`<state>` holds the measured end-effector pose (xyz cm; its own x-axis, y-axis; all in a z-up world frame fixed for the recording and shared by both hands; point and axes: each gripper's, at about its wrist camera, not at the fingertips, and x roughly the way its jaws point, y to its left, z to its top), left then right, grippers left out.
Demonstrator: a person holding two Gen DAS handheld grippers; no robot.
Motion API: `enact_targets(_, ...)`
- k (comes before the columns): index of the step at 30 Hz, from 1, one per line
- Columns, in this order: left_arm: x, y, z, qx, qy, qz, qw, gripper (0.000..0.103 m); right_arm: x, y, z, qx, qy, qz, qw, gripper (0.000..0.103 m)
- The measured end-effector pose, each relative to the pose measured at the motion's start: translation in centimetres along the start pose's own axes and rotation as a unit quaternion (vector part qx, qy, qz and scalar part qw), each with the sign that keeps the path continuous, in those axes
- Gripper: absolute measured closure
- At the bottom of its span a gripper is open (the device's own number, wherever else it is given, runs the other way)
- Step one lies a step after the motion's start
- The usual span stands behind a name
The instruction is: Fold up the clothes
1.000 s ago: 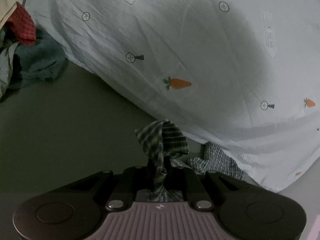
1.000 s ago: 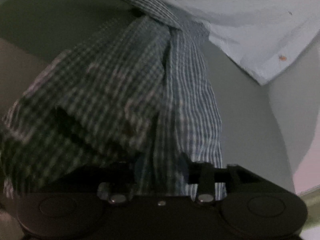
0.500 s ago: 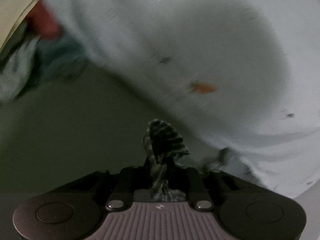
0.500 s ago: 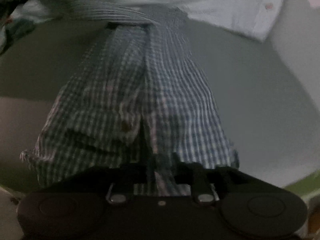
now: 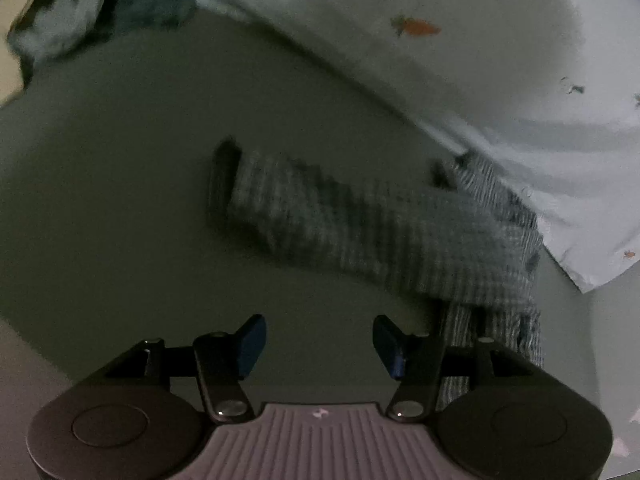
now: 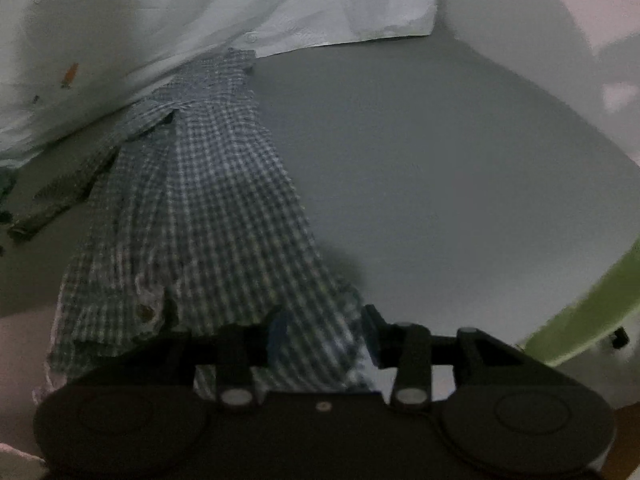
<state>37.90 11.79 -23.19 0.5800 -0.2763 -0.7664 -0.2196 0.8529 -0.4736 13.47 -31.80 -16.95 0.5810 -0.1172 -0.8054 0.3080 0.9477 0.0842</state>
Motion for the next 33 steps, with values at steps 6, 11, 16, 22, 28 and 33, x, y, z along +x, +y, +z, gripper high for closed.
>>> enact_targets(6, 0.6, 0.9, 0.5, -0.014, -0.007, 0.021, 0.9997, 0.031, 1.4, 3.4, 1.6, -0.071, -0.010, 0.019, 0.997, 0.059)
enact_targets(11, 1.4, 1.7, 3.1, -0.009, -0.031, 0.035, 0.9989, 0.022, 2.2, 6.4, 2.6, -0.114, -0.014, 0.034, 0.993, 0.058)
enact_targets(16, 3.5, 1.8, 5.8, 0.000, -0.042, 0.042, 0.9982, 0.018, 3.6, 8.9, 2.9, -0.137, -0.002, 0.038, 0.990, 0.058)
enact_targets(22, 6.4, 2.5, 8.0, -0.030, -0.064, 0.044, 0.9966, 0.048, 3.9, 11.4, 3.0, -0.174, 0.007, 0.024, 0.984, 0.058)
enact_targets(28, 5.1, 1.3, 10.3, -0.053, -0.100, 0.023, 0.9933, 0.095, 4.0, 11.7, 3.3, -0.184, 0.005, 0.018, 0.983, 0.059)
enact_targets(33, -2.0, -7.1, 11.2, 0.043, -0.175, -0.108, 0.9777, 0.096, 3.9, 10.1, 3.3, -0.162, 0.006, 0.003, 0.987, 0.059)
